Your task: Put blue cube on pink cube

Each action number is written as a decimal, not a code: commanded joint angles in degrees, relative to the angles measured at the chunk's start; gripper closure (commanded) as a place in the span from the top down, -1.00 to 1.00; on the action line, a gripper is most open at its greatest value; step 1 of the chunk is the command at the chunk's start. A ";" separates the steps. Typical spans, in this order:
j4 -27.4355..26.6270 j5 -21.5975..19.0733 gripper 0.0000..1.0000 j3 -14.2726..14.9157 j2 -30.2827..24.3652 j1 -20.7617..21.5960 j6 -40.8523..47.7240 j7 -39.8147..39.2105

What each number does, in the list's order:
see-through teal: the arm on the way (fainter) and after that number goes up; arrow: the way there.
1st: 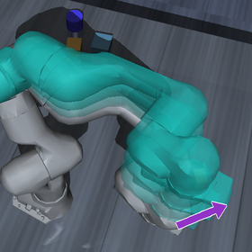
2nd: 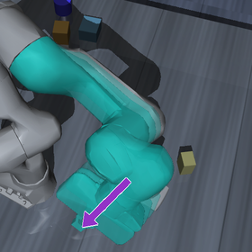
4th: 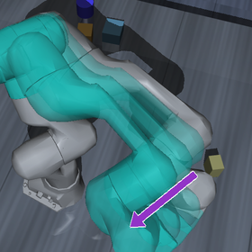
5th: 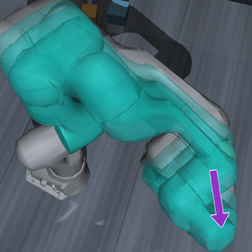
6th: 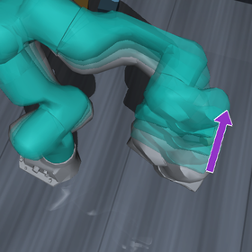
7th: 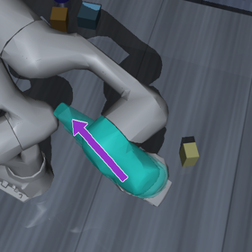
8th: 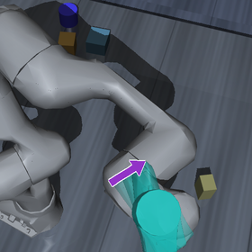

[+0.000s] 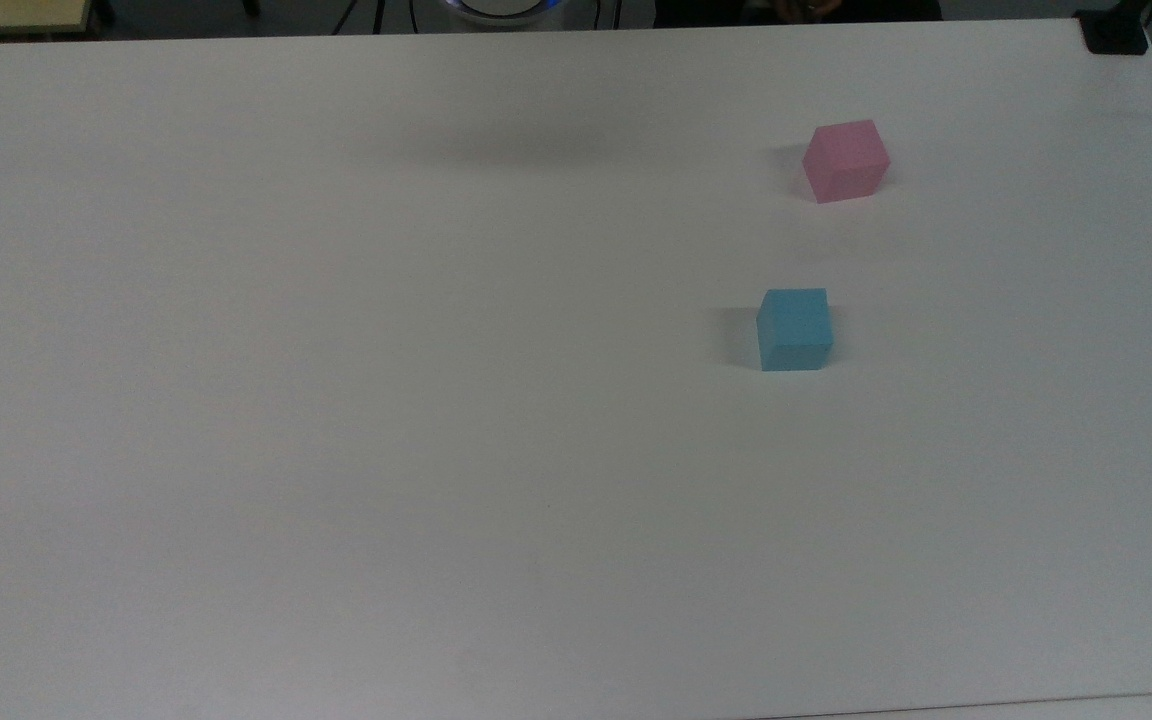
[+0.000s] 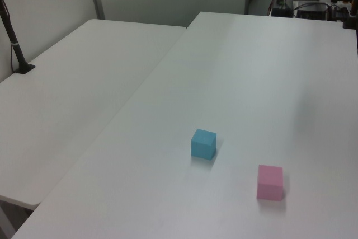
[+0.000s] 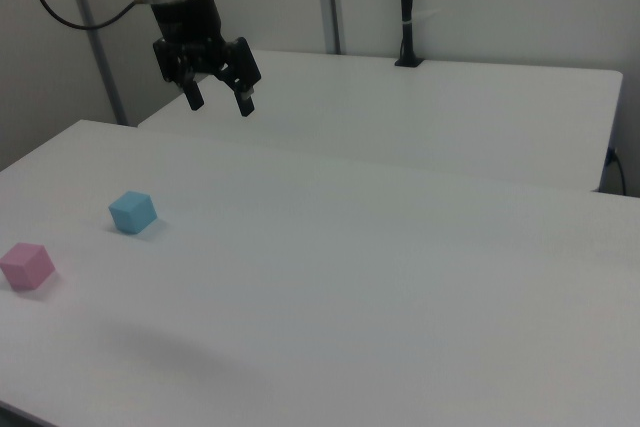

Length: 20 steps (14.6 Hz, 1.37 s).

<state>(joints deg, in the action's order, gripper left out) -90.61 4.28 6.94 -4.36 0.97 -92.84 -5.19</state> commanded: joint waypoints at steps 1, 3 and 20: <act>-0.62 -0.24 1.00 1.14 -1.18 1.40 1.52 -0.96; -0.62 -0.15 1.00 1.14 -1.18 1.49 1.52 -1.05; -1.85 -3.66 0.92 0.62 -0.82 3.24 4.07 -1.14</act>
<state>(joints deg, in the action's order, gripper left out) -91.02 2.14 6.90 -4.14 3.41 -88.52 -5.61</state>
